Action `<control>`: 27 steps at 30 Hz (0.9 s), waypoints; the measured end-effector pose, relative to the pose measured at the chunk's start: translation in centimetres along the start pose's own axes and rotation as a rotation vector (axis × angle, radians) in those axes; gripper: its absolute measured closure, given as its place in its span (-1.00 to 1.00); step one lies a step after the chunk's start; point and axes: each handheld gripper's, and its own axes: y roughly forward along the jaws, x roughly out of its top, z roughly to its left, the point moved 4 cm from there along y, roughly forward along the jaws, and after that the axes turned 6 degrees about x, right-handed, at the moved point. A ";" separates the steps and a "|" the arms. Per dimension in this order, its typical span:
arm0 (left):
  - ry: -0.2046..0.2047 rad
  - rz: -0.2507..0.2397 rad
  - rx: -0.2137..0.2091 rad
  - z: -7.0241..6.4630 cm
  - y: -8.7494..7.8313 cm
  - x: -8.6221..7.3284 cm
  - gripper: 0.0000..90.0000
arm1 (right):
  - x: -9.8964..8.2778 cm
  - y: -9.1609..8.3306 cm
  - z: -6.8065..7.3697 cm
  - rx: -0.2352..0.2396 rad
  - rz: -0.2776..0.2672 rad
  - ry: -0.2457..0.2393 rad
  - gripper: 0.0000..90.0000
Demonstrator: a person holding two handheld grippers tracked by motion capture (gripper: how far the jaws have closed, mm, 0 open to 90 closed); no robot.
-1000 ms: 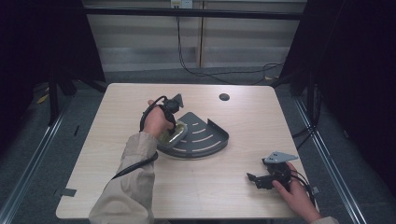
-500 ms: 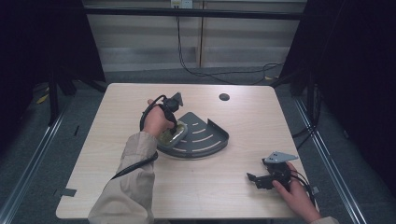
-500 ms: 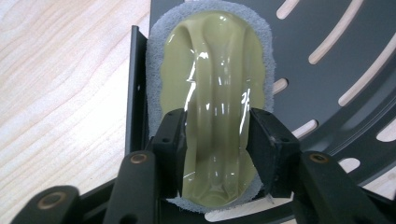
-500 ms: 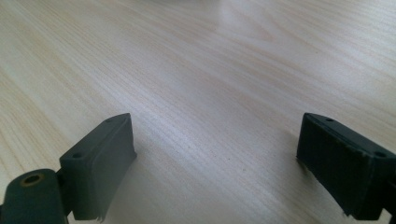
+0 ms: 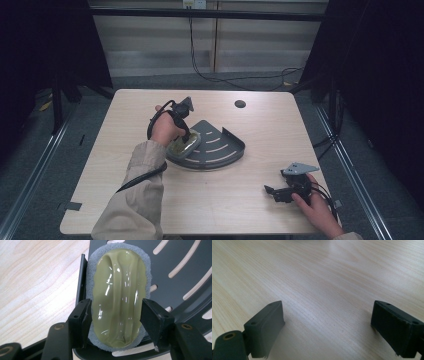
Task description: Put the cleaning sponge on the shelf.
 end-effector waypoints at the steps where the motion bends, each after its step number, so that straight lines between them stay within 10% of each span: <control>1: 0.000 0.000 0.000 0.0 0.0 0.0 -0.08 | 0.0 0.0 0.0 0.000 0.000 0.000 -0.77; 27: -0.064 -0.026 -0.007 0.3 -0.4 -0.4 -0.51 | 0.0 0.0 0.0 0.000 -0.001 -0.001 -0.77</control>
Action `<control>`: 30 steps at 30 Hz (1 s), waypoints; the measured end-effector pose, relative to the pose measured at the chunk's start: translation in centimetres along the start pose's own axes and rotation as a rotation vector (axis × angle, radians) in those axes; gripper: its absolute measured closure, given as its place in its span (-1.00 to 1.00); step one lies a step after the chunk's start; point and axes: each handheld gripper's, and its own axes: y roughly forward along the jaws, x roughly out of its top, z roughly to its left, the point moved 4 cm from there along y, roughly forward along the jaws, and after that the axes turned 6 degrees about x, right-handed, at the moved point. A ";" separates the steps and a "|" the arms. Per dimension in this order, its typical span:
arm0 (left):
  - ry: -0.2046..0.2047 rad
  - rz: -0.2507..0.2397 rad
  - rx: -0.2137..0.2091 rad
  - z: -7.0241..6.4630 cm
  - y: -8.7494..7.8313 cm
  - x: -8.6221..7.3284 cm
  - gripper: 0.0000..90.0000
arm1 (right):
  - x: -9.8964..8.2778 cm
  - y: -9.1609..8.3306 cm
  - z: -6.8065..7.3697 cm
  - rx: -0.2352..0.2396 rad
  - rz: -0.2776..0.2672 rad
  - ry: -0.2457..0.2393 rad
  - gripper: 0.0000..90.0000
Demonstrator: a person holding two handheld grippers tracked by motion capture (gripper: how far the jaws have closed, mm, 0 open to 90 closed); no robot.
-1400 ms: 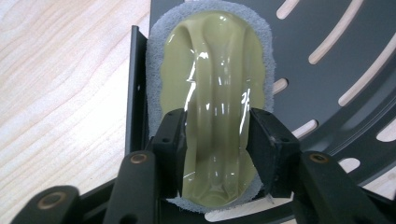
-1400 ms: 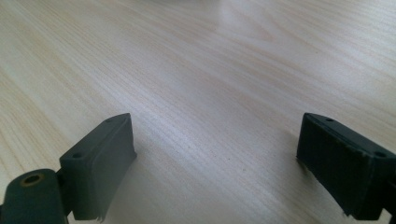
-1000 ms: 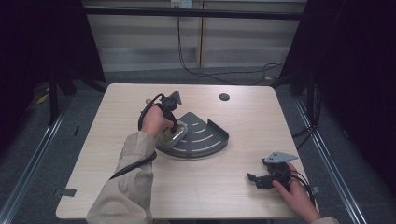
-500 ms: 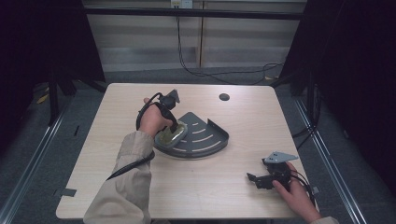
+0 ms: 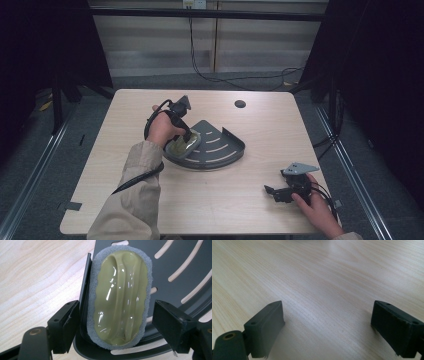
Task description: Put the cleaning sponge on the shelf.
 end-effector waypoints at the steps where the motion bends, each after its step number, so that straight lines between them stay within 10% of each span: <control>1: -0.004 0.008 -0.002 0.0 0.0 -0.1 -0.51 | 0.0 0.0 0.0 0.000 0.002 0.003 -0.77; 30: -0.036 -0.001 -0.035 0.9 -0.9 -2.2 -0.52 | 0.0 0.0 0.0 0.001 0.001 0.003 -0.77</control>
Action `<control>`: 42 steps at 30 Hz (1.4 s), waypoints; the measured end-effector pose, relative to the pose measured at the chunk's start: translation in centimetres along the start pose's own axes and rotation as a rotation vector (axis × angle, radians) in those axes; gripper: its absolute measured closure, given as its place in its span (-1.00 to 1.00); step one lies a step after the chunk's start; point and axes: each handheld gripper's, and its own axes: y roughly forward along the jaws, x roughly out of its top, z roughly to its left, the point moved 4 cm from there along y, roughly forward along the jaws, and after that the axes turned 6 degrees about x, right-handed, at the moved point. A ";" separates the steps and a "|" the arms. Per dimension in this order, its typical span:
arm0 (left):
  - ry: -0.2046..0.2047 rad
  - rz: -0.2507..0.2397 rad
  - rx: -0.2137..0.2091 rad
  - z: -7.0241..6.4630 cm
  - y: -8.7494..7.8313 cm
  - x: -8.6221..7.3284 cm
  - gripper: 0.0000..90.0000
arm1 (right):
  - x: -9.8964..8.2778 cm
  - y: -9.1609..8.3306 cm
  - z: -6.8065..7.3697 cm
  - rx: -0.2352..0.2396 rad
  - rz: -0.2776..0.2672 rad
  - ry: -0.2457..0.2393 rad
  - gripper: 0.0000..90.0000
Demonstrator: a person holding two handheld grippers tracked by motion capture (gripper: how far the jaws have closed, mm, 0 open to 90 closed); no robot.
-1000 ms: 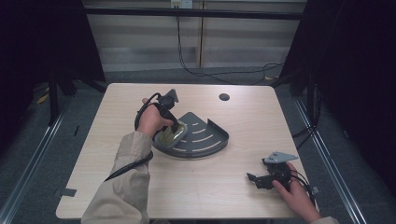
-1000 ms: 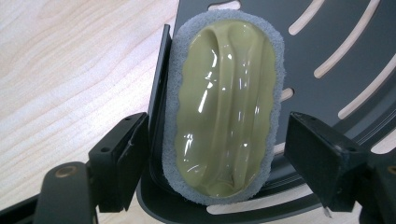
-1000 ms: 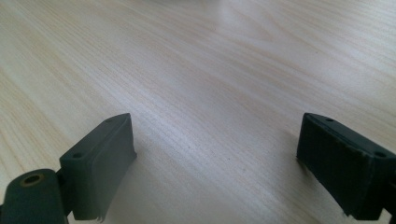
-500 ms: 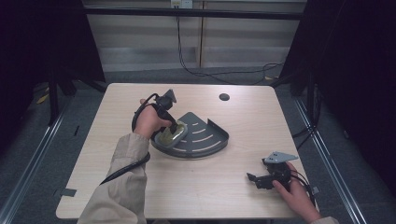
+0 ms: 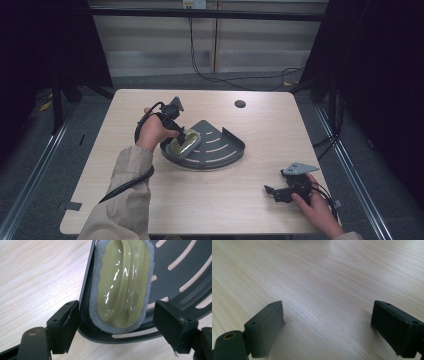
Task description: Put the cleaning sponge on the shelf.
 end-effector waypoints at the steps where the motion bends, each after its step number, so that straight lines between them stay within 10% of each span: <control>1: 0.000 -0.001 0.001 0.0 0.0 -0.1 -0.52 | 0.0 0.0 0.0 -0.002 0.003 0.003 -0.77; 42: -0.016 -0.007 -0.016 2.7 -1.5 -5.4 -0.52 | 0.0 0.0 0.0 0.000 0.000 -0.002 -0.77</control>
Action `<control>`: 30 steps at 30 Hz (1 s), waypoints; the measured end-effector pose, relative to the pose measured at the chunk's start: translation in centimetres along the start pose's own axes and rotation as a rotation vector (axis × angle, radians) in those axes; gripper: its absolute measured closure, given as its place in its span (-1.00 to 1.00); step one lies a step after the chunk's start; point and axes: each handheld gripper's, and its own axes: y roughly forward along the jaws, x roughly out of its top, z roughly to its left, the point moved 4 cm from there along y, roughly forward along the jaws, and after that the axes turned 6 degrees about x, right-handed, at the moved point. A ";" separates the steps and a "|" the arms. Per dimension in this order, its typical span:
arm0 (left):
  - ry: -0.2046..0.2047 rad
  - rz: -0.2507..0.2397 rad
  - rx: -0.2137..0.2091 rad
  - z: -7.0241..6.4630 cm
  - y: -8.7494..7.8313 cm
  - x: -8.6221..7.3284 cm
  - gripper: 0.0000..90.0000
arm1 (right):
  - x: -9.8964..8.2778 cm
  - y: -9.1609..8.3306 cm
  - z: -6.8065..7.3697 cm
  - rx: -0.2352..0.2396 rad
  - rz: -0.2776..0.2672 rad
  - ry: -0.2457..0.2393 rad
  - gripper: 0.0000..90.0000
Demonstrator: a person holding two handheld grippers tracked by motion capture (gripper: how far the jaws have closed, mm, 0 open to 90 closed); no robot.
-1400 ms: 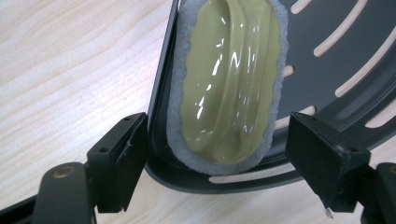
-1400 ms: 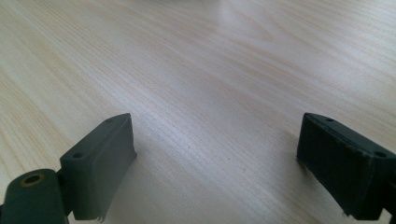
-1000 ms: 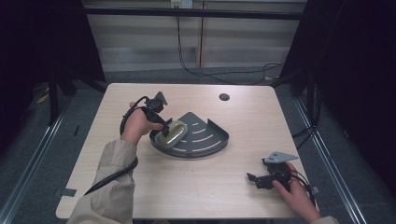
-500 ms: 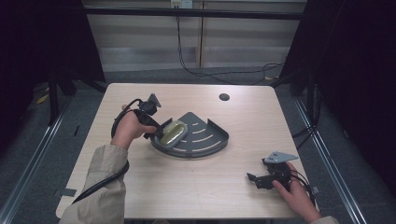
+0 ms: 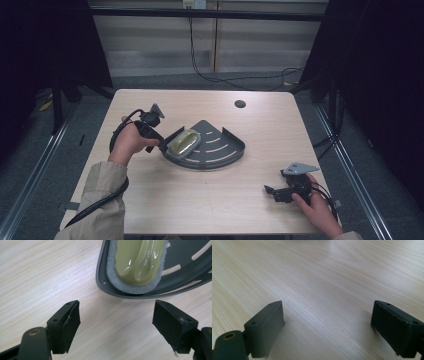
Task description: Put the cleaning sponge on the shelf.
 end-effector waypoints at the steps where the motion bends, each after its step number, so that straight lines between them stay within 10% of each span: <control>1: -0.001 0.000 0.002 0.1 0.0 -0.2 -0.52 | 0.0 0.0 0.0 -0.001 0.000 0.000 -0.77; 30: -0.008 -0.016 -0.019 0.7 1.4 -3.6 -0.51 | 0.0 0.0 0.0 0.000 0.004 0.004 -0.77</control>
